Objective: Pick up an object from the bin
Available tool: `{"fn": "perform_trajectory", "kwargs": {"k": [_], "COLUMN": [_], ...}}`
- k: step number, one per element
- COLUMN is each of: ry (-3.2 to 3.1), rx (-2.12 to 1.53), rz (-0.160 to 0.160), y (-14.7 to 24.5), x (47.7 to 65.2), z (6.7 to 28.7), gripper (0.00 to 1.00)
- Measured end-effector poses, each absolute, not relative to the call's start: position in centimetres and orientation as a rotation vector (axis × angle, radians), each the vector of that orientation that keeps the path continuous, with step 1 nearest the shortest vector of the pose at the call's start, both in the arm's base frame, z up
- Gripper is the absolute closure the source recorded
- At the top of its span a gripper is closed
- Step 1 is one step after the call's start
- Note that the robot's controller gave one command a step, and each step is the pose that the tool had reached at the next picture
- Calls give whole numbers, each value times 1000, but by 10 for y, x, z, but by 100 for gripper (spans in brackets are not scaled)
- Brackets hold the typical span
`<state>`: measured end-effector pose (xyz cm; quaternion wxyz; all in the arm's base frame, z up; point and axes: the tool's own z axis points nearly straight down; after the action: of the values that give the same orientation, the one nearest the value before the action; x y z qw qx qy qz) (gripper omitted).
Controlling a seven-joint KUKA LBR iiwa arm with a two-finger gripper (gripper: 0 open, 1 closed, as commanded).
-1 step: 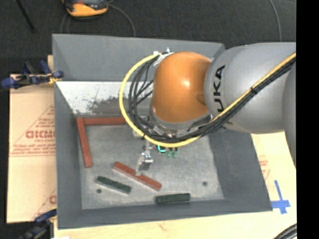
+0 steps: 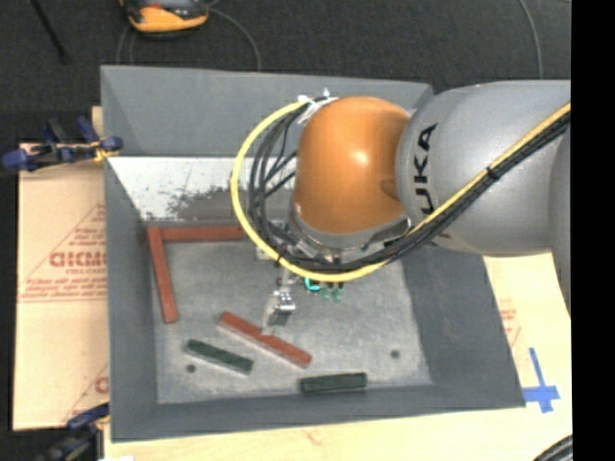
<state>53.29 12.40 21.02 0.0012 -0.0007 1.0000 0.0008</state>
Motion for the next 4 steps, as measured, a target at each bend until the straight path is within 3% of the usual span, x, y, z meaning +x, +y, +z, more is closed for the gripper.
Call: {"fn": "perform_trajectory", "kwargs": {"k": [1, 2, 3, 4], "ry": [3141, 3139, 3138, 3138], "rx": [-67, -60, -56, -55], "rz": [7, 2, 3, 3], "y": [100, 97, 97, 97], "x": [519, 518, 518, 518], "z": [95, 89, 90, 90], "gripper": [100, 0, 100, 100]}}
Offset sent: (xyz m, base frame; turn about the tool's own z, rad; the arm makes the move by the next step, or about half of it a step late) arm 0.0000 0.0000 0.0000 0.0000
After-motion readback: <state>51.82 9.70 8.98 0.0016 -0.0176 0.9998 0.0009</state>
